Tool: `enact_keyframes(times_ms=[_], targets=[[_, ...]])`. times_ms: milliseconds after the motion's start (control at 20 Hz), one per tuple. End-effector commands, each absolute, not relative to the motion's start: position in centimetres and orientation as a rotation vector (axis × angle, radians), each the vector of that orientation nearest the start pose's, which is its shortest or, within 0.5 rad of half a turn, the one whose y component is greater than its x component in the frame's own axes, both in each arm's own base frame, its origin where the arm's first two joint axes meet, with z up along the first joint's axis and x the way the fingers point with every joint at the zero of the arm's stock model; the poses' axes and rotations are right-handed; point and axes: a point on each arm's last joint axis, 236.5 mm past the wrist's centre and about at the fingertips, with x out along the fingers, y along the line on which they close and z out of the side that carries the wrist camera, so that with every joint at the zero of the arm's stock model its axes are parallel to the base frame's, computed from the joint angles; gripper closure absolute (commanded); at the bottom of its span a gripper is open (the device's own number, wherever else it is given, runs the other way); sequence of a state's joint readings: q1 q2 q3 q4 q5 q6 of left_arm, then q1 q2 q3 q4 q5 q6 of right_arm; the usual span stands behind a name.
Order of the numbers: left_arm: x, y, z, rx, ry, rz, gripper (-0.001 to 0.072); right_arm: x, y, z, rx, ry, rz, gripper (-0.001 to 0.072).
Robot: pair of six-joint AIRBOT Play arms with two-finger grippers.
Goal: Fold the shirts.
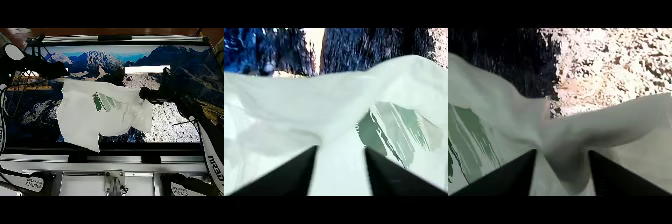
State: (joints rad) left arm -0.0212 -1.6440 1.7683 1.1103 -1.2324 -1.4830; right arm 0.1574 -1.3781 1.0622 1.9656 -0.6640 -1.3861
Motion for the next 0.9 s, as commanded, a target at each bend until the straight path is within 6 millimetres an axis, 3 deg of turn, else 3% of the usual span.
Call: enact_keyframes(times_ms=[0, 50, 150, 200, 250, 350, 400, 450, 600, 700, 850], targets=[[47.9, -10.2, 7.2, -0.328, 1.242, -0.397, 0.0050, 43.6, 11.2, 0.9, 0.409, 1.068, 0.171, 0.0136], [46.6, -8.6, 7.6, -0.341, 1.293, -0.382, 0.0052, 42.8, 9.1, 2.5, 0.321, 1.078, 0.165, 0.0136], [43.3, -5.3, 8.2, -0.364, 1.396, -0.351, 0.0072, 40.3, 2.8, 4.2, 0.176, 1.131, 0.043, 0.0136], [41.7, -3.9, 8.4, -0.374, 1.440, -0.333, 0.0207, 38.1, -0.7, 4.6, 0.133, 1.185, -0.039, 0.0136], [40.0, -3.0, 8.6, -0.379, 1.472, -0.329, 0.0289, 36.0, -3.1, 4.6, 0.111, 1.246, -0.083, 0.0137], [37.1, -2.3, 7.5, -0.394, 1.497, -0.329, 0.0263, 31.9, -5.3, 3.9, 0.136, 1.354, -0.088, 0.0136], [35.5, -2.3, 6.1, -0.419, 1.513, -0.314, 0.0081, 30.4, -5.4, 3.4, 0.178, 1.390, -0.077, 0.0137], [33.4, -2.4, 4.0, -0.441, 1.536, -0.308, 0.0019, 29.3, -5.1, 2.8, 0.229, 1.409, -0.065, 0.0137], [27.9, -3.5, -1.6, -0.534, 1.552, -0.291, 0.0063, 27.6, -2.7, 1.1, 0.340, 1.441, 0.000, 0.0137], [24.5, -3.9, -3.7, -0.566, 1.572, -0.302, 0.0099, 27.1, -0.7, 0.3, 0.380, 1.466, 0.058, 0.0137], [22.0, -4.5, -6.1, -0.604, 1.607, -0.290, 0.0100, 27.8, 0.3, -0.2, 0.371, 1.441, 0.081, 0.0137]])
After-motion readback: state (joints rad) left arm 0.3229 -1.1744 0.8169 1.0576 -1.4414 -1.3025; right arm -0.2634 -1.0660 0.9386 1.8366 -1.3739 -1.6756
